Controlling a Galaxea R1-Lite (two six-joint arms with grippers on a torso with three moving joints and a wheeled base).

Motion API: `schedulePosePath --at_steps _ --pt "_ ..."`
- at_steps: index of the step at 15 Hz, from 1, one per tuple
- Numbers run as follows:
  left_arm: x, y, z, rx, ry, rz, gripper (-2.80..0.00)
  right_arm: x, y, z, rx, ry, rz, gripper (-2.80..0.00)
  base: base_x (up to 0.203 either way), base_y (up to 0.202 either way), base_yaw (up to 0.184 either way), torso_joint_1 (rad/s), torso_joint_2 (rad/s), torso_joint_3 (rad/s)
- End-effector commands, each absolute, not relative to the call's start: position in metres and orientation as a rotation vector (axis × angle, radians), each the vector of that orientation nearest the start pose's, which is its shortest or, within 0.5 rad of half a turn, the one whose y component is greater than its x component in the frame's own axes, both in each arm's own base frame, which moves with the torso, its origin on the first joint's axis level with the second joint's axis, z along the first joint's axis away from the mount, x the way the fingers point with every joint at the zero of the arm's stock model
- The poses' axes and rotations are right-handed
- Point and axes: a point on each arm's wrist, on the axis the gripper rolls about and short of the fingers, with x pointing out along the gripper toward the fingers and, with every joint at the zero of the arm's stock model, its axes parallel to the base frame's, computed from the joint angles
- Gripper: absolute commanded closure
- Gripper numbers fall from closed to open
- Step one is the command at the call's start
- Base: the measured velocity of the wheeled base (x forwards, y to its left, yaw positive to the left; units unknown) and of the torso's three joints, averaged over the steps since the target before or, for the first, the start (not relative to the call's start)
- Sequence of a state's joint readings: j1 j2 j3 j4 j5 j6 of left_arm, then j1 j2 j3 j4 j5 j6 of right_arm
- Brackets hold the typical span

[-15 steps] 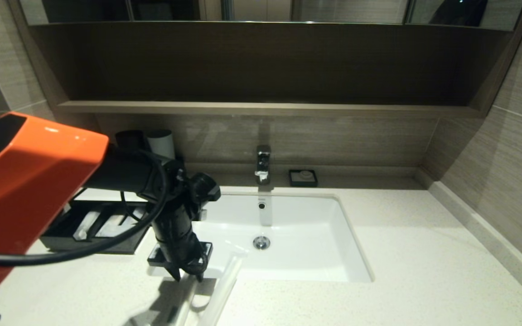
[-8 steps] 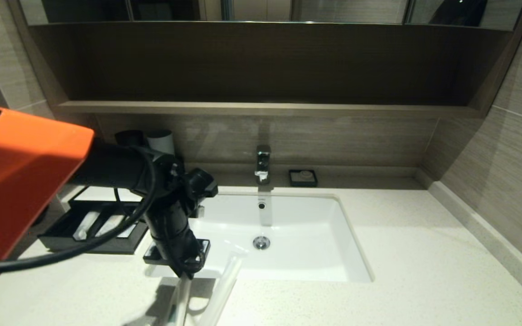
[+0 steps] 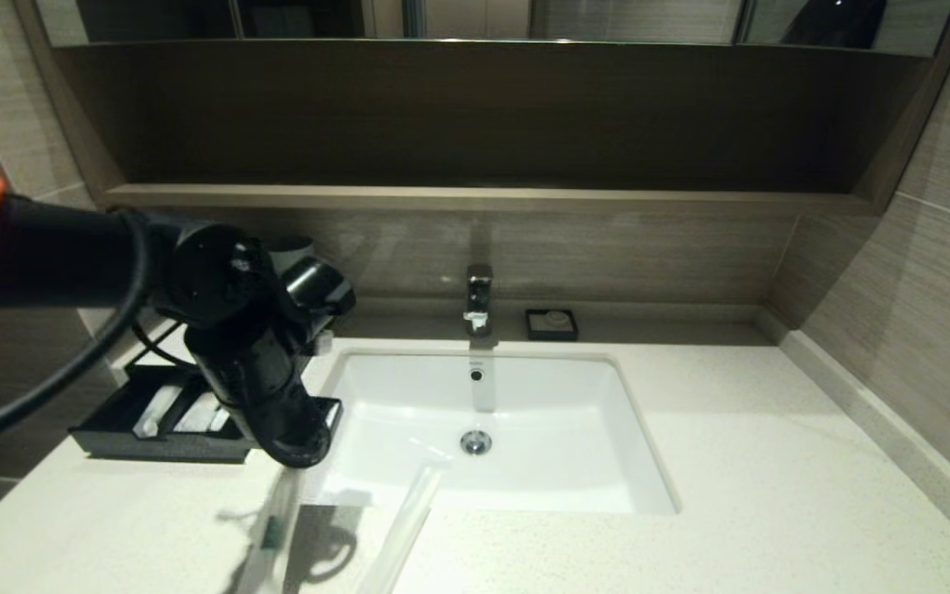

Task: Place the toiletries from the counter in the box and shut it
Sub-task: Pick up the bathroom toiletry, then place the bathroom toiletry into the drawer

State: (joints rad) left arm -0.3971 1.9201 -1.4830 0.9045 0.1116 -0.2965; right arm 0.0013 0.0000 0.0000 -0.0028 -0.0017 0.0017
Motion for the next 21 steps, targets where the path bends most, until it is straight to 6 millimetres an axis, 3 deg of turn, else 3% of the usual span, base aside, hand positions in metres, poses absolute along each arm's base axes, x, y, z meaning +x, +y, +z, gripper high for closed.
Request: schedulePosePath --at_steps 1,4,11,14,18,21 --pt "0.286 -0.097 0.198 0.09 1.243 0.007 0.0 -0.023 0.0 0.075 0.002 -0.003 0.0 0.0 0.0 0.0 0.0 0.0 0.0 0.0" --pt "0.293 -0.068 0.218 0.116 1.167 0.061 0.0 -0.023 0.0 0.075 0.002 -0.003 0.0 0.0 0.0 0.0 0.0 0.0 0.0 0.0" --pt "0.315 0.007 0.234 0.154 1.12 0.18 0.0 -0.023 0.0 0.075 0.002 -0.003 0.0 0.0 0.0 0.0 0.0 0.0 0.0 0.0" --pt "0.321 0.024 0.23 0.171 1.139 0.197 0.0 -0.023 0.0 0.075 0.002 -0.002 0.0 0.0 0.0 0.0 0.0 0.0 0.0 0.0" --pt "0.336 0.032 0.21 0.167 1.203 0.203 0.0 -0.023 0.0 0.075 0.002 -0.003 0.0 0.0 0.0 0.0 0.0 0.0 0.0 0.0" --pt "0.341 0.034 0.213 0.162 1.212 0.206 0.0 -0.023 0.0 0.075 0.002 -0.003 0.0 0.0 0.0 0.0 0.0 0.0 0.0 0.0"
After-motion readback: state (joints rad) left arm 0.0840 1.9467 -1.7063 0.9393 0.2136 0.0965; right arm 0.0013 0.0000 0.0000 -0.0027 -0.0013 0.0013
